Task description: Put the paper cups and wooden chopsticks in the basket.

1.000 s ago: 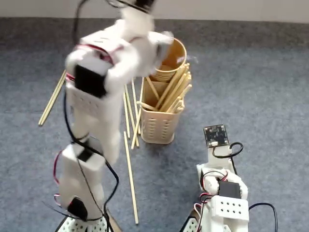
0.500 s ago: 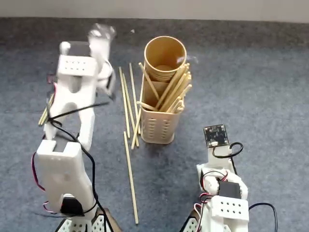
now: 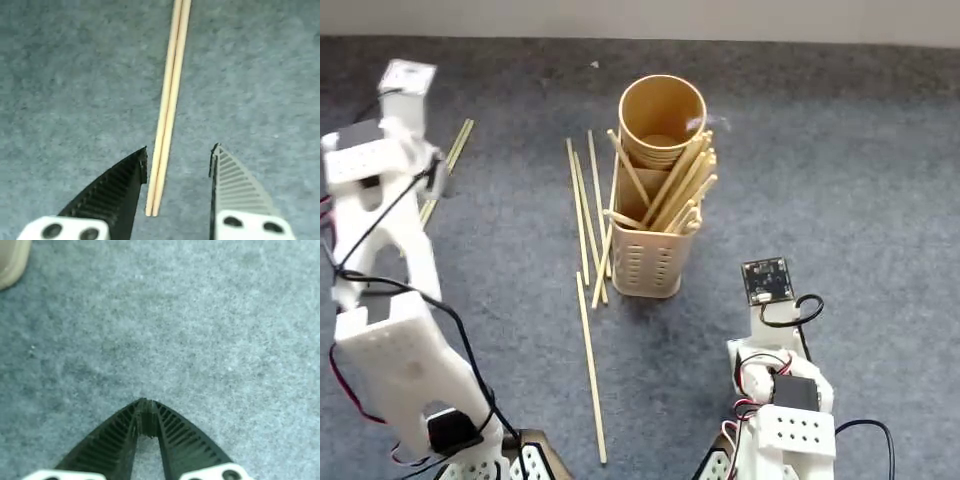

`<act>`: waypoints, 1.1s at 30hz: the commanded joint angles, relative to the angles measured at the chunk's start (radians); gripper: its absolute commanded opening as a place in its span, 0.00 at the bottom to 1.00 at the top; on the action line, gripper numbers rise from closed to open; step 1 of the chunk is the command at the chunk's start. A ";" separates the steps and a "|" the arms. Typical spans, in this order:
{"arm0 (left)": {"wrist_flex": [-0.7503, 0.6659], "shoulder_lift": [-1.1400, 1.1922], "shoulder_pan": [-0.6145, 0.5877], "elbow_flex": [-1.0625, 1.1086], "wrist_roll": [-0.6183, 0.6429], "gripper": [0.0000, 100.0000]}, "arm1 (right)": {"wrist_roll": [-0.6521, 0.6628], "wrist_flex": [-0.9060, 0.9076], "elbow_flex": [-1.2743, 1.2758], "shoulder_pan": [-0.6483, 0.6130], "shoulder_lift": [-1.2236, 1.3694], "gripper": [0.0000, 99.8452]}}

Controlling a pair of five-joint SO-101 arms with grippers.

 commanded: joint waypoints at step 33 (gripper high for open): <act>0.436 0.581 0.015 -0.776 -0.301 0.00 | 0.011 -0.016 0.001 -0.010 -0.010 0.00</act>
